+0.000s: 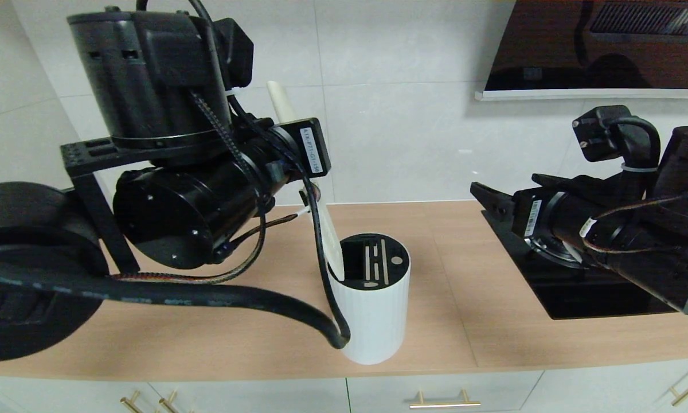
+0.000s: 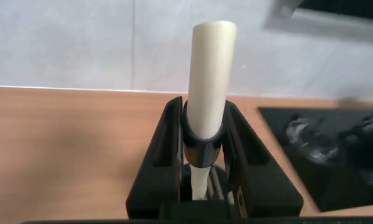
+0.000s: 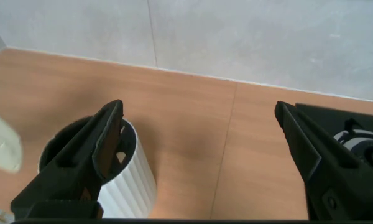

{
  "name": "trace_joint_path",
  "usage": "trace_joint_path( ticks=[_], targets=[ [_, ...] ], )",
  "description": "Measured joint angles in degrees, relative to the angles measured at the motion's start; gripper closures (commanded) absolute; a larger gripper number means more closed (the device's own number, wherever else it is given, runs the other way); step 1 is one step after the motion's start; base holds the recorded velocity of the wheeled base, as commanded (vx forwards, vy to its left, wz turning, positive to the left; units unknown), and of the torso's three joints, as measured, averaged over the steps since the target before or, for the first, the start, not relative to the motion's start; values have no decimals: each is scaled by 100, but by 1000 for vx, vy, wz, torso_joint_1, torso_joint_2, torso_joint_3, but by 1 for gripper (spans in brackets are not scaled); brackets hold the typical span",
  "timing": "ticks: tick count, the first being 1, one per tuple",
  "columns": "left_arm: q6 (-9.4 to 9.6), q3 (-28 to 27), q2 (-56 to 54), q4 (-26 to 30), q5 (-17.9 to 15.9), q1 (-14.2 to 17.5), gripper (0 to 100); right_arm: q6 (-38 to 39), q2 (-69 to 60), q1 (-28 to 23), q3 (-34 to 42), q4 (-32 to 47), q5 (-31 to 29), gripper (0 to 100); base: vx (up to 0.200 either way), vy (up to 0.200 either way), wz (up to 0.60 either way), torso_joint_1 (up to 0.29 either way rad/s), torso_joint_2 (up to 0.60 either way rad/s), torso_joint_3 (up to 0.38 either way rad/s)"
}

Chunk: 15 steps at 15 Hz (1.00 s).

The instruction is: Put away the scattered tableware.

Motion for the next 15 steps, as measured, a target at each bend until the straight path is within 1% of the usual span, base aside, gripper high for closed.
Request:
trace_joint_path(
  ticks=[1,5,7,9,10,12,15],
  targets=[
    [54,16,22,-122,26,-35,100,0,13,1,1,-2,0,0,0,0,0,0,0,0],
    [380,77,179,-728,50,-83,100,-2,60,1,12,-6,0,0,0,0,0,0,0,0],
    [681,105,378,-1431,113,-82,100,-2,79,1,20,-9,0,0,0,0,0,0,0,0],
    [1007,188,577,-1910,245,-83,100,-2,96,1,20,-9,0,0,0,0,0,0,0,0],
    [1122,212,664,-2104,277,-83,100,-2,104,1,20,-9,0,0,0,0,0,0,0,0],
    [1187,272,786,-2242,318,-85,100,-2,110,1,20,-11,0,0,0,0,0,0,0,0],
    [1179,295,883,-2263,323,-116,100,-2,116,9,23,-11,-2,0,0,0,0,0,0,0]
  ],
)
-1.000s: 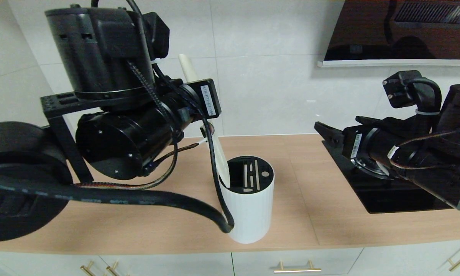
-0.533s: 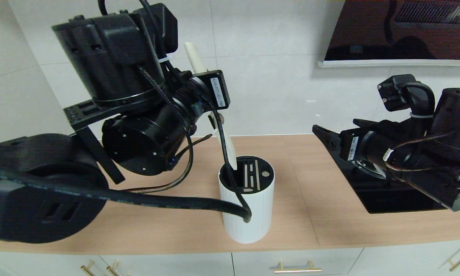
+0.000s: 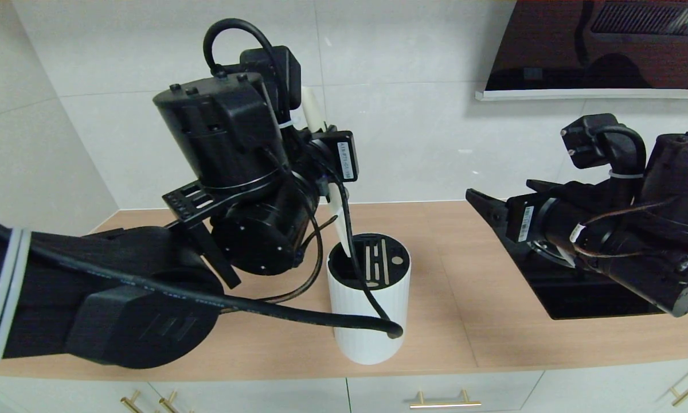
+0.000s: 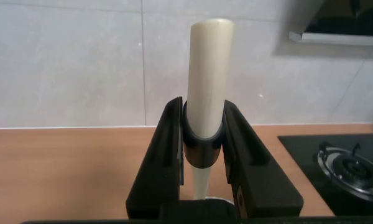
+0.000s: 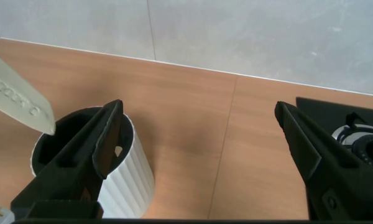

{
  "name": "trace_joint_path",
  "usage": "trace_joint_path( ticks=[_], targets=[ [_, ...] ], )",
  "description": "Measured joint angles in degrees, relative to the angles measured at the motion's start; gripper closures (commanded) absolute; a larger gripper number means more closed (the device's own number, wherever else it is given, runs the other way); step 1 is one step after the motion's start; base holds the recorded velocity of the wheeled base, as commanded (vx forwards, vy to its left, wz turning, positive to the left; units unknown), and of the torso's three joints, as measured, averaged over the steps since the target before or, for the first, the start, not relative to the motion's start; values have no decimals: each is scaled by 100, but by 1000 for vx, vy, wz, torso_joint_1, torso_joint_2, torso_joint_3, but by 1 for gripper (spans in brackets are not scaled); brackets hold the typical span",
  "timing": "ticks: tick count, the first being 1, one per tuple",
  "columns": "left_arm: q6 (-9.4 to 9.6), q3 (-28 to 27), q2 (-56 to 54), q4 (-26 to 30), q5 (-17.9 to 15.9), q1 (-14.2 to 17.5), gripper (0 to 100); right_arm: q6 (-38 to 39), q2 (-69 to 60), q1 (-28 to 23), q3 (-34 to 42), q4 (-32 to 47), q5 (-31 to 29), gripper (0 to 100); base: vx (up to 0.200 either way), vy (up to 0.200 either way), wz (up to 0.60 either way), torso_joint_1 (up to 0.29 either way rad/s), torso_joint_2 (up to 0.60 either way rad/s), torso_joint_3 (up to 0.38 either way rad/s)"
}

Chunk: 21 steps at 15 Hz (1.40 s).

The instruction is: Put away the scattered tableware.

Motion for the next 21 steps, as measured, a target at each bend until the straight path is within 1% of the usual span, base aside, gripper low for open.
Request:
trace_joint_path(
  ticks=[11,13,19,21],
  targets=[
    [-44,74,411,-99,44,-57,100,-9,35,11,33,0,2,0,0,0,0,0,0,0],
    [-117,96,474,-96,50,-79,100,-9,44,11,38,0,5,0,0,0,0,0,0,0],
    [-163,160,647,-94,50,-90,100,-9,51,20,55,-26,2,0,0,0,0,0,0,0],
    [-224,177,705,-94,50,-105,100,-9,60,20,66,-41,5,0,0,0,0,0,0,0]
  ],
)
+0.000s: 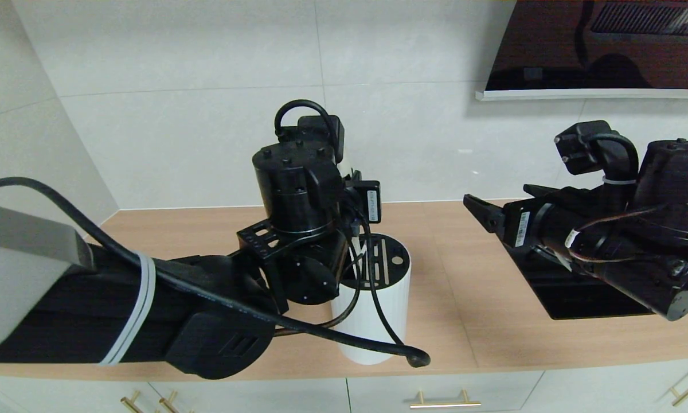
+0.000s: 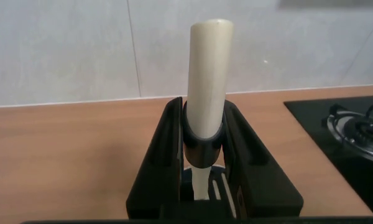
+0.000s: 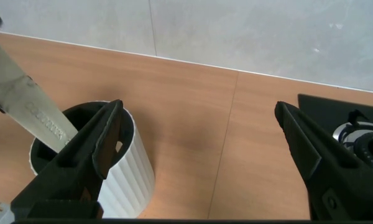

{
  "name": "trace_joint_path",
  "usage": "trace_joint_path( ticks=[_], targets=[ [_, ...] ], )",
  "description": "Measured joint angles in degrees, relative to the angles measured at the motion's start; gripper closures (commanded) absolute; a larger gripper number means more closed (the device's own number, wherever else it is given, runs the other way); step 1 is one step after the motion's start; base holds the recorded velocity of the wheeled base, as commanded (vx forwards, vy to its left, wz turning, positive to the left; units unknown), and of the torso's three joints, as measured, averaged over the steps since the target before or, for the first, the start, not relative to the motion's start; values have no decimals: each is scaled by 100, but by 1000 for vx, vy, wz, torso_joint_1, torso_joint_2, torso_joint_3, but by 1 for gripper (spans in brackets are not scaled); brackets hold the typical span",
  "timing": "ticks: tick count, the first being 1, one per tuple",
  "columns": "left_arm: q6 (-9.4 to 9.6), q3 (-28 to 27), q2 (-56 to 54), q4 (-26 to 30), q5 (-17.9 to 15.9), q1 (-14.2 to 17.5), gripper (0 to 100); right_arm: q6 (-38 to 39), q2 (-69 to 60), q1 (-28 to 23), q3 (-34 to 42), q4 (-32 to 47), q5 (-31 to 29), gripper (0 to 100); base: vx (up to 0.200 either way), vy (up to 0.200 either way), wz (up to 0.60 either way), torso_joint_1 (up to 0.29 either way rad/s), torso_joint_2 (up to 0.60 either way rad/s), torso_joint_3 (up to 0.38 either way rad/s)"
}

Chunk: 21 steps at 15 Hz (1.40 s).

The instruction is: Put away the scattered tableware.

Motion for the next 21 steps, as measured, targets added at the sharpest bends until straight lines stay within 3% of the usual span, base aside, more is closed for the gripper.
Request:
trace_joint_path(
  ticks=[8,19,20,21],
  targets=[
    [-230,226,367,2,0,-29,100,9,28,2,7,-7,-7,0,0,0,0,0,0,0],
    [-260,475,729,35,9,-27,100,9,28,-2,9,-13,-2,0,0,0,0,0,0,0],
    [-260,475,729,33,9,-22,0,9,28,2,11,-13,0,0,0,0,0,0,0,0],
    [-260,475,729,30,9,-22,0,9,30,0,11,-13,-2,0,0,0,0,0,0,0]
  ],
)
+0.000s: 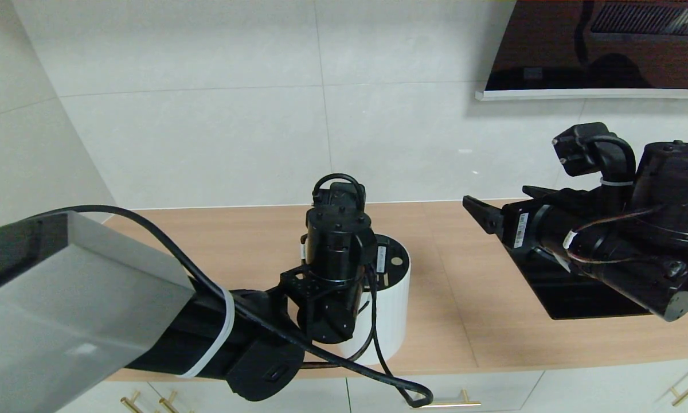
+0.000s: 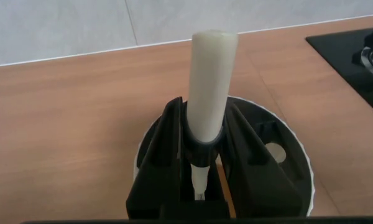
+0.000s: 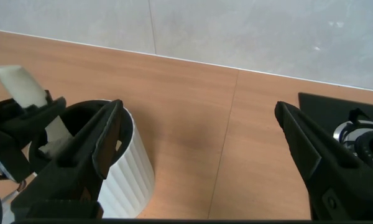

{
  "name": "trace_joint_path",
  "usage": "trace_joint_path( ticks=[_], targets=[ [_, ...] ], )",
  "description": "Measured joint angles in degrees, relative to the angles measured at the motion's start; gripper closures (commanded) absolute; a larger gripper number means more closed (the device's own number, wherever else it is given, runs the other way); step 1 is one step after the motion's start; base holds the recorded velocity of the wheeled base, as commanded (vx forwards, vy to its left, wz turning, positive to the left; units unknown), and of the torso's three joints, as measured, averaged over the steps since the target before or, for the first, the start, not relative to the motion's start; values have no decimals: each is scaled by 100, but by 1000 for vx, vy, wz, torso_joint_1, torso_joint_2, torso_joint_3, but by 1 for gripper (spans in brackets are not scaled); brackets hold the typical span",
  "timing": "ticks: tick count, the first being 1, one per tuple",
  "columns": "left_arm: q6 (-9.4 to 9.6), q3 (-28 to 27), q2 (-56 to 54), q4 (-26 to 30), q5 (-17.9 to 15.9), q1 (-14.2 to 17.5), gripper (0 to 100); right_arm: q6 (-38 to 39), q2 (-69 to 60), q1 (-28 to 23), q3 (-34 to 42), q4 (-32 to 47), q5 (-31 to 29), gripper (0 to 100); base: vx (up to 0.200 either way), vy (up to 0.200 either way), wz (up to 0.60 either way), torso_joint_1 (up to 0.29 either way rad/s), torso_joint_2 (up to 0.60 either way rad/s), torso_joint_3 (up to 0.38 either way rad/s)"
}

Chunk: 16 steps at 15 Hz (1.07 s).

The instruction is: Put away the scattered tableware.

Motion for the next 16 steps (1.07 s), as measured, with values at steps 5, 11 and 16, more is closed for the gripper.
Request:
trace_joint_path(
  ticks=[5,11,16],
  targets=[
    [0,1,-26,2,5,0,0,0,4,0,0,2,0,0,0,0,0,0,0,0],
    [-4,205,-500,-39,-193,-7,0,10,2,-2,0,2,5,0,0,0,0,0,0,0],
    [29,1189,-2111,2,-2021,74,0,40,-77,-215,-69,-2,83,0,0,0,0,0,0,0]
  ],
)
